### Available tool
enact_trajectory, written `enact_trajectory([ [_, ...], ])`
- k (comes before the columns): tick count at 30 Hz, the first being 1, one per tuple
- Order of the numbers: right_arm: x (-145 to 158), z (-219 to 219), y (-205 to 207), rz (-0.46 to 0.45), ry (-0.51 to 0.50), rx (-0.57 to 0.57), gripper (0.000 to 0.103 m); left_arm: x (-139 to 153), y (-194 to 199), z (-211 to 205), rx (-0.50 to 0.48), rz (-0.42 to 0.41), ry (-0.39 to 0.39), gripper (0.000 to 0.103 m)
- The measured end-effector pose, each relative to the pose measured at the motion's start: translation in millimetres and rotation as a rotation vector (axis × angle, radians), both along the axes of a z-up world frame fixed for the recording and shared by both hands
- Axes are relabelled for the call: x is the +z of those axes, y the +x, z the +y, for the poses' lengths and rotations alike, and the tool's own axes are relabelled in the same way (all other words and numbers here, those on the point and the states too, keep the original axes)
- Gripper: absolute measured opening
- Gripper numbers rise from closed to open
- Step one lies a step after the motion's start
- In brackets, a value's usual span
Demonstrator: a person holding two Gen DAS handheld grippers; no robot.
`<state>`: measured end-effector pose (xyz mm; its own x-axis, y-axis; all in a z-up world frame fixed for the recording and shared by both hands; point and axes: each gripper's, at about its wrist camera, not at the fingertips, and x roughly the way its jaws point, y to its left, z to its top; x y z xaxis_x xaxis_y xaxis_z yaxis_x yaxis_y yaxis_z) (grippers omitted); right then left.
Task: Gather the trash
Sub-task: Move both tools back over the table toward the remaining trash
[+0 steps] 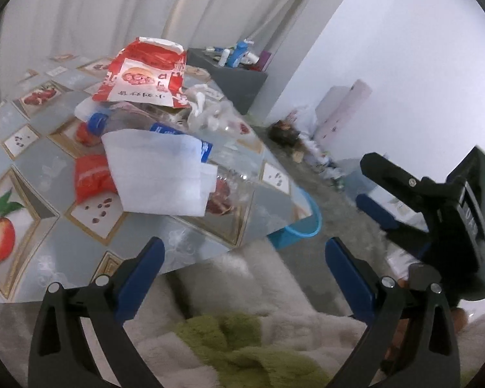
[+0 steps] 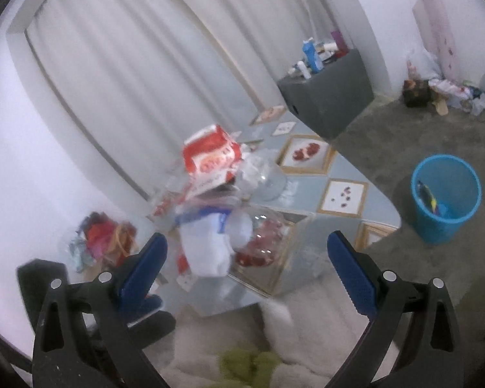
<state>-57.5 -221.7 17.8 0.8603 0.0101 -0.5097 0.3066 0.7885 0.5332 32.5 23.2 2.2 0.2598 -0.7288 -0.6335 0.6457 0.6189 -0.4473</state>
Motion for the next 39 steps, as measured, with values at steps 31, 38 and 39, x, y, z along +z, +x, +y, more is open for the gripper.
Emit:
enact_trajectory([
  [31,9.9,2.0,36.2,0.043,-0.155,0.097,0.095,7.7,44.7,0.2,0.185,-0.132,0.102,0.097],
  [38,25.1,-17.3,61.8,0.007,-0.457,0.064,0.095,5.3,75.0,-1.0,0.268,-0.196,0.165,0.093],
  [39,23.2,-23.2,71.4,0.016,-0.461,0.078,0.095,3.3,78.8,-1.1,0.27,-0.195,0.17,0.093],
])
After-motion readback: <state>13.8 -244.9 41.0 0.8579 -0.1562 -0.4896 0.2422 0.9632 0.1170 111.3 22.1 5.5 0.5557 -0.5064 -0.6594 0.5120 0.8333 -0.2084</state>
